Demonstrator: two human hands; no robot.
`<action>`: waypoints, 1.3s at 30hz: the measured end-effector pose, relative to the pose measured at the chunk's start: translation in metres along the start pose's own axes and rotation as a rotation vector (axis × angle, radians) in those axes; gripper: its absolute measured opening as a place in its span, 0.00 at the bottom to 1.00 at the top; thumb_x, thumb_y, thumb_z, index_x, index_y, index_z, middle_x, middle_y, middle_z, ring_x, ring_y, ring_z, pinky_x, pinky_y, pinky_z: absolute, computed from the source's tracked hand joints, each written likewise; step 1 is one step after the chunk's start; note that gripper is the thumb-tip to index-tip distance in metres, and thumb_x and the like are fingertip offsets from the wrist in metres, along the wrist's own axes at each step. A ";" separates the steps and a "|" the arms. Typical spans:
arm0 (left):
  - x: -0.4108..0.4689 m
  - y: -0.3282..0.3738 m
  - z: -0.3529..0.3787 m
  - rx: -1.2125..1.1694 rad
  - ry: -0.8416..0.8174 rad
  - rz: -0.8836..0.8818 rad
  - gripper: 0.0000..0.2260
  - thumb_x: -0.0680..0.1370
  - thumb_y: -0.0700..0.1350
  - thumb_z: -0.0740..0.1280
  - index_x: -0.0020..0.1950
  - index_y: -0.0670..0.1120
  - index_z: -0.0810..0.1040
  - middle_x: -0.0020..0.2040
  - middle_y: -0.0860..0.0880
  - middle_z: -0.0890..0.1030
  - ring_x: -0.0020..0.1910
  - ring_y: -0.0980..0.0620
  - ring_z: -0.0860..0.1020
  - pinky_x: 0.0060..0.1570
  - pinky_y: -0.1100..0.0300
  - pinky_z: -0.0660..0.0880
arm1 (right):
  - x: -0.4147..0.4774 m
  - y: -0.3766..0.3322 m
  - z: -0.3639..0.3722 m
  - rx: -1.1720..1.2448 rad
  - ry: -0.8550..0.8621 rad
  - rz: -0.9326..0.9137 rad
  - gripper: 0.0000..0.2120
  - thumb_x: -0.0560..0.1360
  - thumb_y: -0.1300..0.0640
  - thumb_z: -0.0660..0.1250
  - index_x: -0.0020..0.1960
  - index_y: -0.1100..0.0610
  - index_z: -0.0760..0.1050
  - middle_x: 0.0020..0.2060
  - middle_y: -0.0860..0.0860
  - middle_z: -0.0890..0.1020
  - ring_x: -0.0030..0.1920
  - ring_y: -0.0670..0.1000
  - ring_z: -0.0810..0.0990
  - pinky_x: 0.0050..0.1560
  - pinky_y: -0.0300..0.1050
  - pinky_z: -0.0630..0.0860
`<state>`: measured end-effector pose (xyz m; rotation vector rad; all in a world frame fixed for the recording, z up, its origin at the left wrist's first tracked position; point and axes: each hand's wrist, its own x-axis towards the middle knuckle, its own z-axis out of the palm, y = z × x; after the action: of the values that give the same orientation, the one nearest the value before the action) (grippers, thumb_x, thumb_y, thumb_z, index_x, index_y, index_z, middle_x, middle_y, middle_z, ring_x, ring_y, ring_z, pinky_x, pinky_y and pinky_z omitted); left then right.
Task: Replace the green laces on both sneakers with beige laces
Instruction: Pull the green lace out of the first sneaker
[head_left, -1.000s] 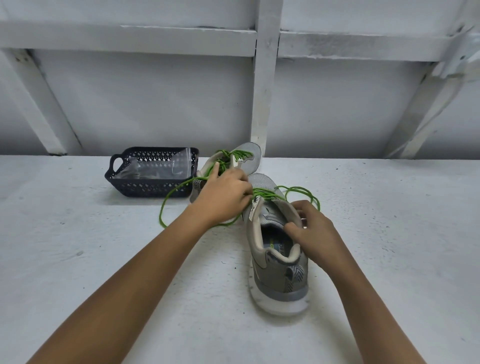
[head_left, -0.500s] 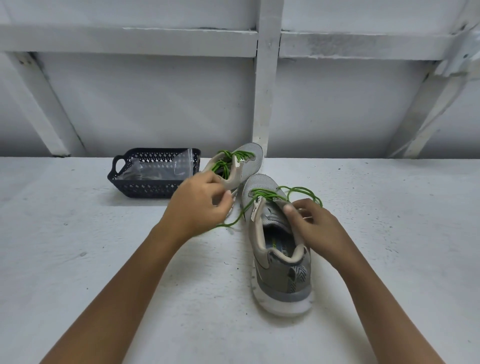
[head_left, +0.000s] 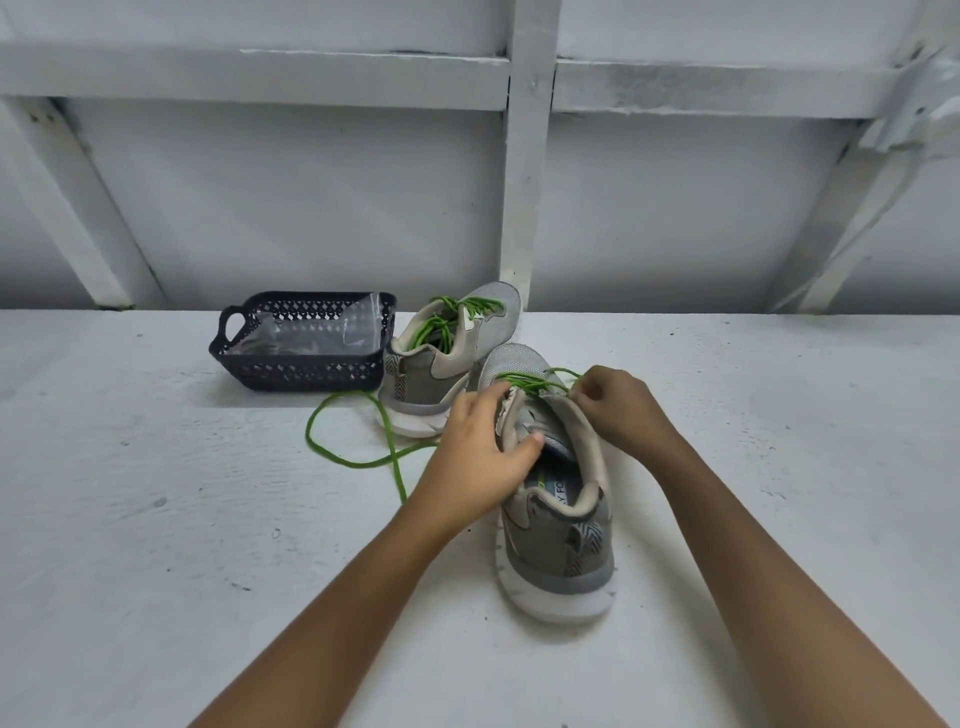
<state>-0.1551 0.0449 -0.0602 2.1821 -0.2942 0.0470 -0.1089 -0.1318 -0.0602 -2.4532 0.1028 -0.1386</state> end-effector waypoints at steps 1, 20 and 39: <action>-0.001 0.000 0.002 -0.021 0.009 -0.015 0.27 0.77 0.49 0.66 0.74 0.50 0.62 0.71 0.51 0.62 0.70 0.55 0.62 0.56 0.71 0.56 | -0.003 -0.004 -0.005 0.032 -0.002 -0.008 0.04 0.76 0.57 0.63 0.43 0.55 0.74 0.38 0.48 0.78 0.41 0.48 0.75 0.35 0.38 0.66; -0.004 0.000 0.007 -0.121 0.065 -0.056 0.25 0.77 0.48 0.66 0.74 0.50 0.64 0.66 0.53 0.65 0.58 0.64 0.63 0.52 0.74 0.57 | -0.012 -0.035 -0.027 0.112 -0.042 -0.067 0.06 0.77 0.57 0.63 0.43 0.54 0.77 0.37 0.50 0.80 0.41 0.51 0.80 0.41 0.43 0.75; -0.005 -0.003 0.008 -0.168 0.119 -0.072 0.19 0.74 0.46 0.69 0.64 0.49 0.71 0.60 0.50 0.71 0.57 0.57 0.71 0.56 0.65 0.66 | 0.035 -0.028 0.006 -0.366 -0.093 -0.297 0.07 0.78 0.64 0.56 0.56 0.63 0.66 0.46 0.63 0.78 0.42 0.61 0.73 0.39 0.48 0.65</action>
<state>-0.1598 0.0413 -0.0677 2.0123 -0.1464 0.1080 -0.0728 -0.1101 -0.0438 -2.8237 -0.3040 -0.1452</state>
